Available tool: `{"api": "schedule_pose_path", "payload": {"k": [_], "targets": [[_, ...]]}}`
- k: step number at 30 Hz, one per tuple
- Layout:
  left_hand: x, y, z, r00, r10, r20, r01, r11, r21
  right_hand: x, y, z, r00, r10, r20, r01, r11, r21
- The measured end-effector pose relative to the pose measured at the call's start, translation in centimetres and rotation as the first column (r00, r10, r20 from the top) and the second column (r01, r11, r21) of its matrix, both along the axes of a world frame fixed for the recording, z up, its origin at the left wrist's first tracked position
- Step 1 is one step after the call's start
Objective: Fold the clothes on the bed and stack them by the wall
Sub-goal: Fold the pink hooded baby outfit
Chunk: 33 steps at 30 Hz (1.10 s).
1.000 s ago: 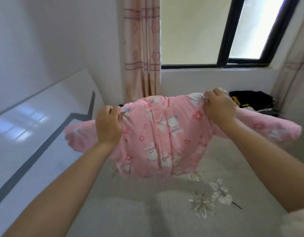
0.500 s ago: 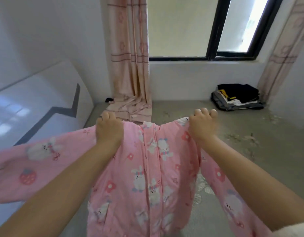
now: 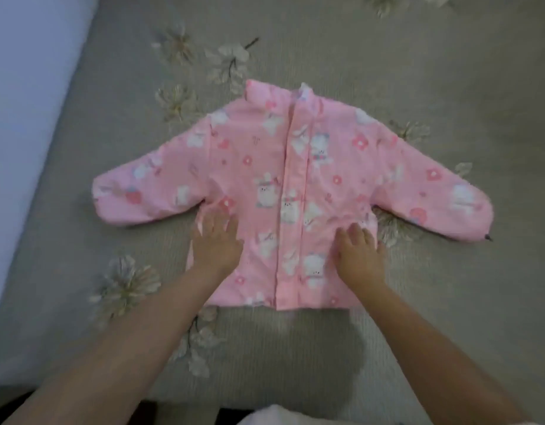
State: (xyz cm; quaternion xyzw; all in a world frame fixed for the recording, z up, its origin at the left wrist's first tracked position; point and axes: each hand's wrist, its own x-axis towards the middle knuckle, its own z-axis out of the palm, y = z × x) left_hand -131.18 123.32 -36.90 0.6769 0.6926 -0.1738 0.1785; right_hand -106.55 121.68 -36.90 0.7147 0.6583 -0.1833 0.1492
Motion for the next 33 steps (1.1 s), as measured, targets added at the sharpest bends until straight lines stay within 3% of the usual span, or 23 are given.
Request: {"api": "schedule_pose_path", "payload": {"k": [3,8,9,11,13,15,17,19,21,23,26,28,30,33], "targets": [[-0.8,-4.2,-2.4,0.956,0.283,0.081,-0.282,0.959,-0.026,0.8,-3.0,-2.9,0.983,-0.183,0.010,0.183,0.982,-0.039],[-2.0,-4.8,-2.8,0.957,0.258,0.134,-0.259,0.966,-0.011,1.9,-2.1,-3.3,0.893,-0.417,-0.171,0.432,0.900,0.061],[-2.2,-4.6,-2.5,0.961,0.244,0.126,-0.246,0.969,-0.005,2.0,-1.9,-2.9,0.896,-0.401,-0.191,0.416,0.909,0.043],[-2.5,-4.6,-1.7,0.988,0.149,0.043,-0.149,0.989,-0.018,2.3,-2.1,-2.0,0.975,-0.202,-0.097,0.205,0.978,0.021],[-2.9,-5.4,-0.4,0.996,0.086,-0.038,-0.090,0.990,-0.112,2.3,-3.4,-0.6,1.000,0.024,0.020,-0.023,0.999,-0.046],[-3.3,-6.3,0.5,0.989,-0.102,-0.107,0.072,0.965,-0.252,2.3,-5.4,0.6,0.978,0.179,0.108,-0.155,0.967,-0.203],[-3.2,-8.4,1.2,0.952,-0.283,-0.113,0.197,0.853,-0.483,2.4,-7.9,1.5,0.947,0.298,0.116,-0.220,0.869,-0.443],[-2.8,-11.4,2.0,0.899,-0.429,-0.088,0.270,0.702,-0.659,2.3,-9.8,1.9,0.958,0.279,0.063,-0.183,0.769,-0.612],[-2.9,-11.1,2.1,0.882,-0.464,-0.080,0.284,0.660,-0.696,2.4,-9.3,2.1,0.970,0.243,-0.013,-0.190,0.725,-0.662],[-2.5,-8.2,2.8,0.916,-0.398,-0.038,0.300,0.748,-0.592,2.5,-6.6,2.5,0.972,0.235,-0.010,-0.200,0.806,-0.556],[-0.9,-2.4,4.5,0.976,-0.174,0.133,0.189,0.976,-0.106,2.4,-0.9,3.4,0.999,0.002,-0.055,-0.008,0.993,-0.121],[0.0,1.4,5.1,0.954,-0.056,0.295,0.008,0.987,0.162,1.5,2.9,3.7,0.987,-0.062,-0.150,0.076,0.993,0.094],[1.1,4.8,5.1,0.913,0.070,0.402,-0.170,0.961,0.218,0.2,6.3,3.4,0.969,-0.098,-0.227,0.138,0.976,0.168],[2.7,9.1,3.9,0.766,0.341,0.544,-0.459,0.883,0.093,-1.4,10.8,1.9,0.912,-0.217,-0.347,0.284,0.947,0.153]]}}
